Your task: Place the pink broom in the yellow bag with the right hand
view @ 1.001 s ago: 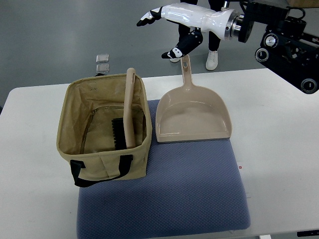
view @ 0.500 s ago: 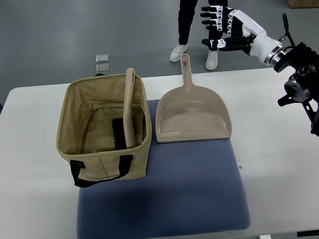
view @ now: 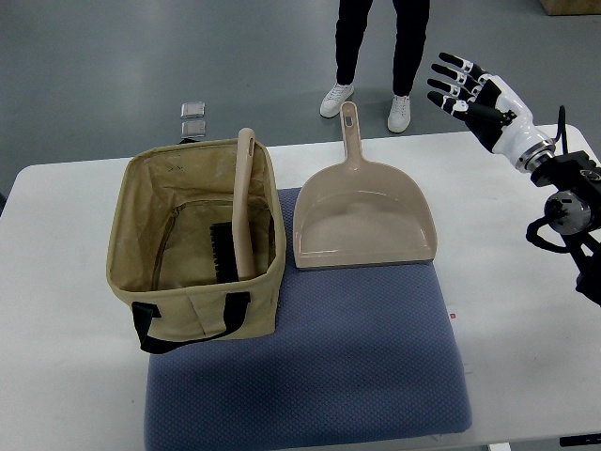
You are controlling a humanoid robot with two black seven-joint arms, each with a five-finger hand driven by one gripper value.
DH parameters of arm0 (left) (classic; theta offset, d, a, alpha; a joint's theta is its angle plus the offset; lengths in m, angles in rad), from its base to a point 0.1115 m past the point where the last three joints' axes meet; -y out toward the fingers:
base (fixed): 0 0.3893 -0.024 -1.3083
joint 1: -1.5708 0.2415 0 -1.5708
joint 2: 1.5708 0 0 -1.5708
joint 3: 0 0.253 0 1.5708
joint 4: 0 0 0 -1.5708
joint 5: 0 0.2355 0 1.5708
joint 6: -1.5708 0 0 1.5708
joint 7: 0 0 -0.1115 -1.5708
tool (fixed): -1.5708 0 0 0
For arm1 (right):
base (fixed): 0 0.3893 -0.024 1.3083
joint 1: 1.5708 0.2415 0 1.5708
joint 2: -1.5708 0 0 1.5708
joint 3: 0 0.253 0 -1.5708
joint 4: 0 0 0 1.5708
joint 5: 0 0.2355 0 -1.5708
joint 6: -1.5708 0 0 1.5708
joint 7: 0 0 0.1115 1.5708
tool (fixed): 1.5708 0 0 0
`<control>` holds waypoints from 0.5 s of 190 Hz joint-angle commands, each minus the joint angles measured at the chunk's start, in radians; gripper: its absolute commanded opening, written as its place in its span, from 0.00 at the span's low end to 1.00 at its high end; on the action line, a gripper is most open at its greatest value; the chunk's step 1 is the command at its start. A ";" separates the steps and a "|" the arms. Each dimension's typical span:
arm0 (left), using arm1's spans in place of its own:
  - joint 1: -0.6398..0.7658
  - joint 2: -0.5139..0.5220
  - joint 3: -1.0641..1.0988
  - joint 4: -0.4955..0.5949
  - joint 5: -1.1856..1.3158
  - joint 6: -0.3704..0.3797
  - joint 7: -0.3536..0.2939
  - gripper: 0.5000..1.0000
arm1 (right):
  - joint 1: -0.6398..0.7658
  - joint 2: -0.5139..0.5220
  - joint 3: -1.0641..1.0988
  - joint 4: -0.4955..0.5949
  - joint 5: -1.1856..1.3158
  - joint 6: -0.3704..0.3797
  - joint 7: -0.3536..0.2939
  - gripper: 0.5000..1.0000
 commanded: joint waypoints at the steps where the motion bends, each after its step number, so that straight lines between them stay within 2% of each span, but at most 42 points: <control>1: 0.000 0.000 0.000 0.000 0.000 0.001 0.000 1.00 | -0.002 0.002 0.003 -0.036 0.010 0.025 -0.013 0.68; 63: 0.000 0.000 0.000 0.000 0.000 -0.001 0.000 1.00 | -0.011 0.042 0.003 -0.042 0.174 0.016 -0.032 0.69; 95: 0.000 0.000 0.000 0.000 0.000 0.001 0.000 1.00 | -0.034 0.071 0.049 -0.042 0.206 0.015 -0.032 0.86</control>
